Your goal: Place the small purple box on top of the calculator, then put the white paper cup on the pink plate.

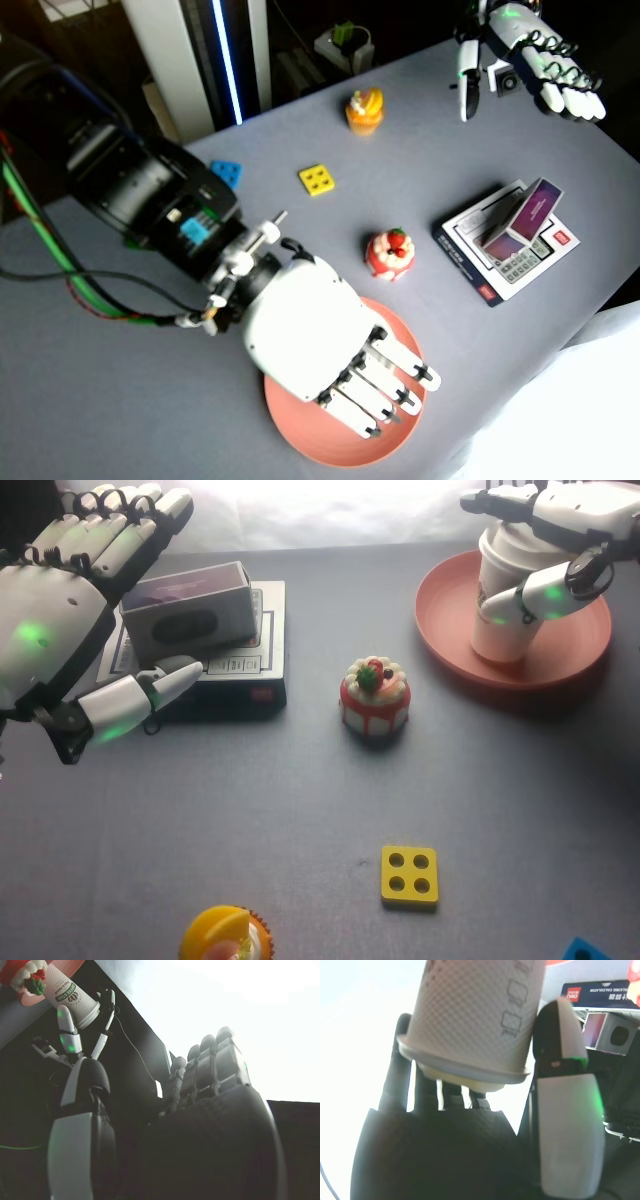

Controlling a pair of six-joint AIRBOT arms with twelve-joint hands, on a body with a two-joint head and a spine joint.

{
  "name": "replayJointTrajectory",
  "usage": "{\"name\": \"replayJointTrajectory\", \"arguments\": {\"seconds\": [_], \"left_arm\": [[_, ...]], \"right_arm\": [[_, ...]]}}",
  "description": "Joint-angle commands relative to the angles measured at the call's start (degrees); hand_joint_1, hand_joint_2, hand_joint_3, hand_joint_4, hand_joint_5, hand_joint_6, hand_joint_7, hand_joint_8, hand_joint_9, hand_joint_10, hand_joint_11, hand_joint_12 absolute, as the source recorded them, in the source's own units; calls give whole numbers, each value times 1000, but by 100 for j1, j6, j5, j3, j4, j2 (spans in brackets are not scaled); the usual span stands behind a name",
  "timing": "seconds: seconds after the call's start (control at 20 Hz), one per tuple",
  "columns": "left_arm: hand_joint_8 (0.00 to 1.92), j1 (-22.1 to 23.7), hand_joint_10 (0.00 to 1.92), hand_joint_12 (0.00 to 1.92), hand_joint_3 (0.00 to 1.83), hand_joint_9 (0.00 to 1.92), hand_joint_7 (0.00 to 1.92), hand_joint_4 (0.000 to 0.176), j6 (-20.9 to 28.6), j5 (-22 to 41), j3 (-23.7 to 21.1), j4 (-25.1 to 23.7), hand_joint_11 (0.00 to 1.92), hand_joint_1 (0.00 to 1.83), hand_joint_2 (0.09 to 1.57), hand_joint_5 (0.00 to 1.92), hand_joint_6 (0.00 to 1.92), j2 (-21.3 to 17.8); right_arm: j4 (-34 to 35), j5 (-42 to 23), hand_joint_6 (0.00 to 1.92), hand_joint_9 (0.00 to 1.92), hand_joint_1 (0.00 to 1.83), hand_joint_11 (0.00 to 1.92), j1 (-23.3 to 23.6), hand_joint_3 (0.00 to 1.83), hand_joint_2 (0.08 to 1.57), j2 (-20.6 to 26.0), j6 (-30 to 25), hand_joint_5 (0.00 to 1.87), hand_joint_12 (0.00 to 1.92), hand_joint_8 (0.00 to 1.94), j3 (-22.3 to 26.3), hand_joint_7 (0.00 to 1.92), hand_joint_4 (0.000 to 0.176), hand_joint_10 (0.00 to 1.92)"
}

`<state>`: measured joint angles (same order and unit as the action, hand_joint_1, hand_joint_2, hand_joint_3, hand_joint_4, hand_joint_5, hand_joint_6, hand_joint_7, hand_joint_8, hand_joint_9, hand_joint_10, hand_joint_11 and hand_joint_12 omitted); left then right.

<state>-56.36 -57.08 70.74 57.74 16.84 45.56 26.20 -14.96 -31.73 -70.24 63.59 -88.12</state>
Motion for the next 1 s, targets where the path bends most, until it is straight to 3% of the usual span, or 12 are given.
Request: {"name": "replayJointTrajectory", "arguments": {"seconds": [0.0, 0.05, 0.1, 0.15, 0.2, 0.25, 0.35, 0.45, 0.55, 0.75, 0.95], "left_arm": [[0, 57, 0, 0, 0, 0, 0, 33, 16, 765, 6, -117, 0, 709, 1206, 14, 3, 33], [0, 53, 0, 0, 0, 0, 0, 49, 18, 767, 6, -114, 0, 698, 1205, 13, 3, 36], [0, 50, 0, 0, 0, 0, 0, 49, 20, 770, 6, -111, 0, 698, 1205, 13, 3, 37], [0, 44, 0, 0, 0, 0, 0, 51, 21, 773, 6, -104, 0, 682, 1201, 13, 3, 38], [0, 37, 0, 0, 1, 0, 0, 41, 21, 773, 6, -102, 0, 705, 1208, 12, 2, 37], [0, 30, 0, 0, 3, 0, 0, 38, 26, 773, 4, -95, 0, 721, 1212, 11, 1, 36], [0, 16, 0, 0, 1, 0, 0, 56, 32, 785, 0, -86, 0, 722, 1209, 6, 1, 35], [0, 10, 0, 0, 0, 0, 0, 57, 33, 785, -4, -79, 0, 720, 1206, 5, 1, 36], [0, -4, 0, 0, 0, 0, 0, 50, 34, 786, -12, -74, 0, 731, 1209, 1, 0, 33], [0, -53, 0, 0, 0, 0, 0, 52, 39, 814, -31, -38, 0, 745, 1207, 8, 3, 23], [0, -109, 0, 0, 2, 0, 0, 54, 43, 853, -51, 0, 0, 724, 1212, 5, 1, 7]], "right_arm": [[-5, -584, 0, 37, 712, 0, 22, 0, 997, 1, -4, 0, 323, 0, -29, 0, 121, 83], [-5, -584, 0, 4, 688, 0, 21, 0, 973, 3, -4, 0, 492, 0, -20, 0, 145, 14], [-5, -584, 0, 4, 688, 0, 21, 0, 973, 5, -4, 0, 492, 0, -14, 0, 145, 14], [-6, -584, 0, 0, 649, 0, 21, 0, 942, 8, -3, 0, 98, 0, -4, 0, 170, 2], [-9, -584, 0, 0, 589, 0, 21, 0, 925, 10, 4, 0, 19, 0, 13, 0, 175, 0], [-9, -588, 0, 0, 567, 0, 21, 0, 905, 12, 39, 0, 3, 0, 41, 0, 176, 0], [-7, -626, 0, 0, 530, 0, 30, 0, 854, 19, 167, 0, 0, 0, 143, 0, 176, 0], [-8, -744, 0, 0, 515, 0, 86, 0, 851, 20, 261, 0, 0, 0, 311, 0, 176, 0], [-43, -914, 0, 0, 532, 0, 101, 0, 945, 155, 282, 0, 0, 0, 474, 0, 176, 0], [-103, -1480, 0, 0, 557, 0, 101, 0, 874, 601, 282, 0, 0, 0, 959, 0, 176, 0], [-316, -1848, 0, 0, 568, 0, 101, 0, 904, 921, 282, 0, 0, 0, 1345, 0, 176, 0]]}}
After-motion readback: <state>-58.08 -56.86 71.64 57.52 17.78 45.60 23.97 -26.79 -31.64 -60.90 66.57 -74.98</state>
